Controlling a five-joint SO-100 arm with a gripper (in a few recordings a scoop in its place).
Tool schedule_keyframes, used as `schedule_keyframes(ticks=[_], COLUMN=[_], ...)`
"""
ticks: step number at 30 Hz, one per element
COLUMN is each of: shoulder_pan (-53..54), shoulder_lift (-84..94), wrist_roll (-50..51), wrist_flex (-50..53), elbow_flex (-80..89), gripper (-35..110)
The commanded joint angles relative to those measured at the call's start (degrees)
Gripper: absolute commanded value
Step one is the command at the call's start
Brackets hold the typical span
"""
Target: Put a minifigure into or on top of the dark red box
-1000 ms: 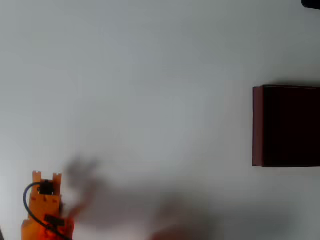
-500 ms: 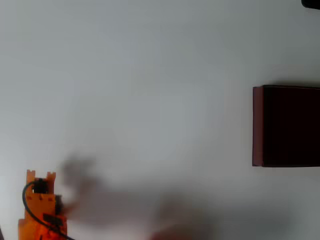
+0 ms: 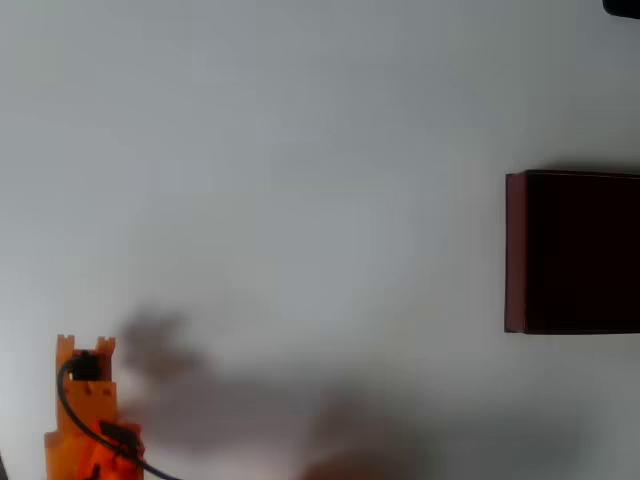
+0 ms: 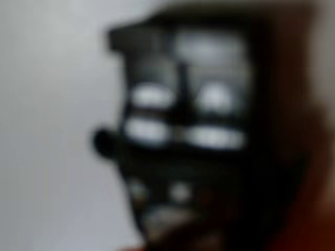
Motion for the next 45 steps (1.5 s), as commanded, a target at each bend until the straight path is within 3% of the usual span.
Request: schedule_keyframes(ticks=[1, 9, 16, 19, 24, 30, 33, 37, 45], shoulder_pan=[-0.62, 0.09, 10.02, 17.49, 36.74, 70.05, 85.34, 96.94, 110.04], shoulder_lift=[1.05, 1.85, 12.48, 17.67, 35.42, 54.49, 47.11, 28.56, 2.55], wrist_roll=[0.26, -2.02, -21.53, -32.08, -56.43, -92.72, -109.34, -125.33, -135.09], wrist_flex=[0.09, 4.13, 45.0, 56.34, 56.87, 50.1, 51.77, 50.27, 36.04], elbow_flex=[0.88, -0.97, -21.27, -27.95, -21.71, -16.0, -25.05, -38.67, -45.44], gripper=[0, 0, 0, 1, 1, 0, 0, 0, 0])
